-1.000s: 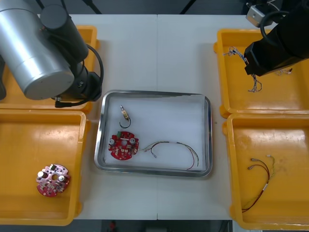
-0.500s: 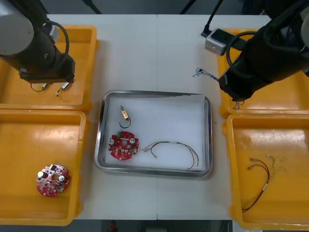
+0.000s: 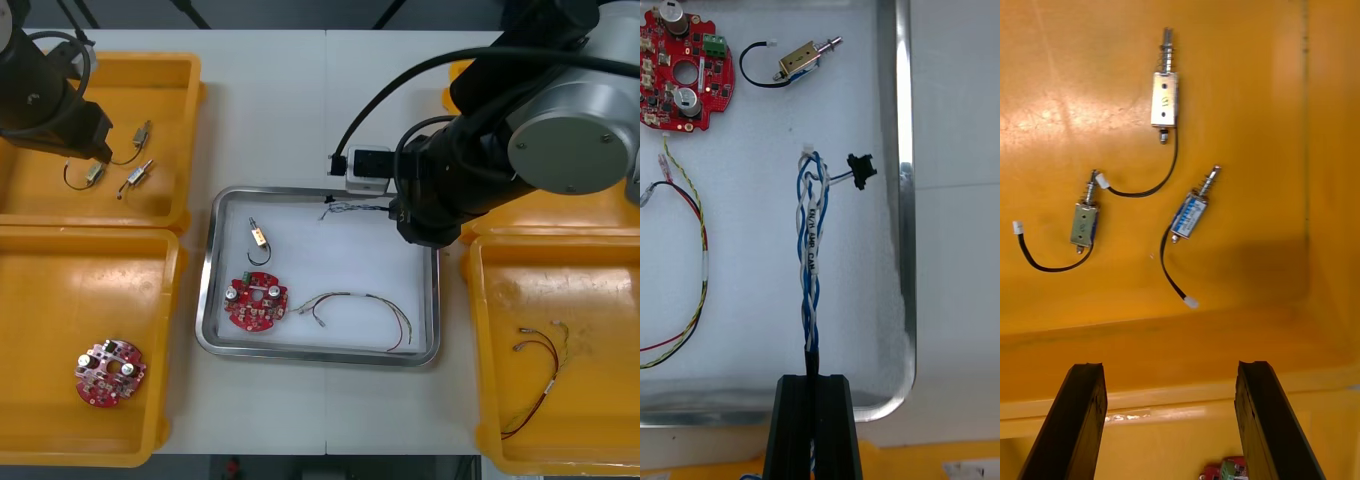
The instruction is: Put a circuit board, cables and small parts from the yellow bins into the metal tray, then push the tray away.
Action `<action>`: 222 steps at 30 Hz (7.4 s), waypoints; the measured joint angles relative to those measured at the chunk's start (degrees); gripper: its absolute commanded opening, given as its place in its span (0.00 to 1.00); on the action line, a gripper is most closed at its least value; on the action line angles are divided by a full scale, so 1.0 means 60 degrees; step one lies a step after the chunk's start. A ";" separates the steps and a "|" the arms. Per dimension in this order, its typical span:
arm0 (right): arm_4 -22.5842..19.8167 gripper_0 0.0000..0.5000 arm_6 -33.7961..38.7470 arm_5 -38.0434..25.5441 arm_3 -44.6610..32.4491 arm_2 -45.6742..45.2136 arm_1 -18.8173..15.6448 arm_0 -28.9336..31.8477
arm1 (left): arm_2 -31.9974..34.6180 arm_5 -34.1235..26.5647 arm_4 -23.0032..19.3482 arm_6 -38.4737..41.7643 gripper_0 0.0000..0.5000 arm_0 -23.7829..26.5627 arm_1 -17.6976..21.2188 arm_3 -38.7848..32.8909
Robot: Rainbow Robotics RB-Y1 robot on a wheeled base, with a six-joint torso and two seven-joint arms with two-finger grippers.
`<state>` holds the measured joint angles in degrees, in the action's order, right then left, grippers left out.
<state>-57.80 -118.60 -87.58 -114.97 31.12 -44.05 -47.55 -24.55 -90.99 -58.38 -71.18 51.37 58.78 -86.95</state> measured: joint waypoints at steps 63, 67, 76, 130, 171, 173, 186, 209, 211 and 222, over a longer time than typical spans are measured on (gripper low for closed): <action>-0.0020 1.00 0.2246 -0.1385 0.1825 0.0090 0.0775 -0.0882 | -0.2858 0.6104 0.0361 -0.4475 1.00 0.0181 -0.0673 0.4363; -0.0023 1.00 0.3350 -0.1875 0.1166 -0.0681 0.0559 -0.0497 | -0.2863 0.6108 0.0363 -0.4475 1.00 0.0214 -0.0678 0.4440; 0.0052 1.00 0.5749 -0.3076 0.0073 -0.2221 0.0022 0.0428 | -0.2879 0.6112 -0.0228 -0.4475 0.48 0.0313 -0.0678 0.4932; 0.0781 1.00 1.0452 -0.3701 -0.1143 -0.7022 -0.0643 0.5012 | 0.0478 -0.0066 -0.2141 -0.0816 0.00 0.1075 0.0002 0.1406; 0.0759 1.00 0.9556 -0.3704 -0.1499 -0.7023 -0.0650 0.5393 | -0.1805 -0.1112 0.3309 0.8674 0.00 0.0017 -0.3740 -0.2825; 0.0760 1.00 0.9556 -0.3704 -0.1502 -0.7023 -0.0650 0.5394 | -0.1973 -0.1112 0.3448 0.8675 0.00 0.0015 -0.3944 -0.2648; 0.0819 1.00 0.8999 -0.3704 -0.1509 -0.7023 -0.0650 0.5396 | -0.2708 -0.0979 0.4293 0.8692 0.00 -0.0044 -0.4841 -0.2226; 0.0828 1.00 0.8999 -0.3704 -0.1520 -0.7023 -0.0650 0.5400 | -0.3780 0.0301 0.4957 0.8847 0.10 -0.0049 -0.5477 -0.0896; 0.0828 1.00 0.8999 -0.3704 -0.1520 -0.7023 -0.0650 0.5400 | -0.3782 0.0301 0.4958 0.8847 0.26 -0.0049 -0.5481 -0.0894; 0.0827 1.00 0.8999 -0.3704 -0.1520 -0.7023 -0.0650 0.5400 | -0.3931 0.0302 0.5079 0.8848 0.58 -0.0049 -0.5501 -0.0886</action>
<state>-52.84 -64.61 -109.81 -124.10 -11.02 -47.95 -15.15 -48.14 -89.18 -27.91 -18.10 51.08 25.77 -92.27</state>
